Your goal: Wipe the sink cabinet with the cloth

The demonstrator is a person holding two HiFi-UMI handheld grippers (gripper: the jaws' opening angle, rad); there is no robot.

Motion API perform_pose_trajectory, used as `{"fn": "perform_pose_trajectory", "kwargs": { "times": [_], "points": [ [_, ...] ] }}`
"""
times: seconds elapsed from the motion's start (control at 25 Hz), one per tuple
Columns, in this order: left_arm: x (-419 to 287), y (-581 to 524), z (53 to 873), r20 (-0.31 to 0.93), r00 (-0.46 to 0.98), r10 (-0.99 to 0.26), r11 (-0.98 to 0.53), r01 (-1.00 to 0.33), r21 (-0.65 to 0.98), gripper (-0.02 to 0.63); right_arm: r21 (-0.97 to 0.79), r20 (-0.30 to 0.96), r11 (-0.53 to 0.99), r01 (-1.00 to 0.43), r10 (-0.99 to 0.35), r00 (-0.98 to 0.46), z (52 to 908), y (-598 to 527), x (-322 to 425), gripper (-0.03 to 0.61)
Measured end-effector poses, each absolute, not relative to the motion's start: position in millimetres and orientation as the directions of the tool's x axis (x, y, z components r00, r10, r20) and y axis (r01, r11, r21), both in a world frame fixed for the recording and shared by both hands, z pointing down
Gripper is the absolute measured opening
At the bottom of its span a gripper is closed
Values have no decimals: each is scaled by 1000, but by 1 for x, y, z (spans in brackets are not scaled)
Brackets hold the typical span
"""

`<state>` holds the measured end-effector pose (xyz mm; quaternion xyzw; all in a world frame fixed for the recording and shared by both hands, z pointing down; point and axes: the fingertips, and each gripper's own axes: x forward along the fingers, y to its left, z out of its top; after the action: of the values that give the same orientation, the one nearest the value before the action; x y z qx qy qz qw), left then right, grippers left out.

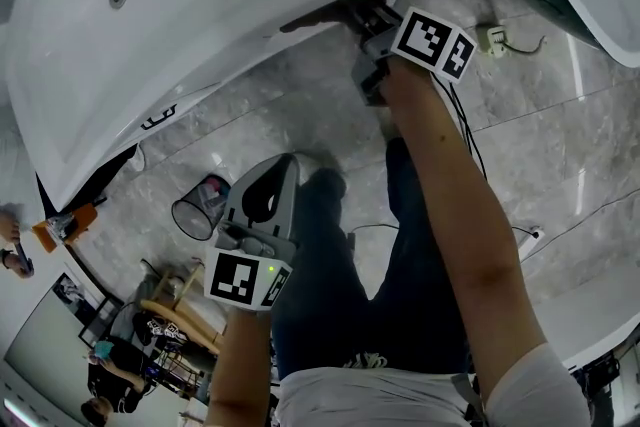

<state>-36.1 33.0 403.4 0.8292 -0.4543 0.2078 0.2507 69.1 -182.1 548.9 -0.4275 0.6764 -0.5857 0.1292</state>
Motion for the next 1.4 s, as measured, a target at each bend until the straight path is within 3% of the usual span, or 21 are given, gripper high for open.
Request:
{"fn": "perform_pose_trajectory", "kwargs": {
  "times": [0.52, 1.4],
  "points": [
    [-17, 23, 420, 566, 477, -672, -443, -872, 209, 11, -882, 368, -38, -471, -681, -634, 583, -183, 63, 120],
    [-76, 36, 452, 535, 443, -720, -398, -894, 204, 11, -840, 436, -60, -539, -665, -606, 636, -165, 7, 118]
  ]
}}
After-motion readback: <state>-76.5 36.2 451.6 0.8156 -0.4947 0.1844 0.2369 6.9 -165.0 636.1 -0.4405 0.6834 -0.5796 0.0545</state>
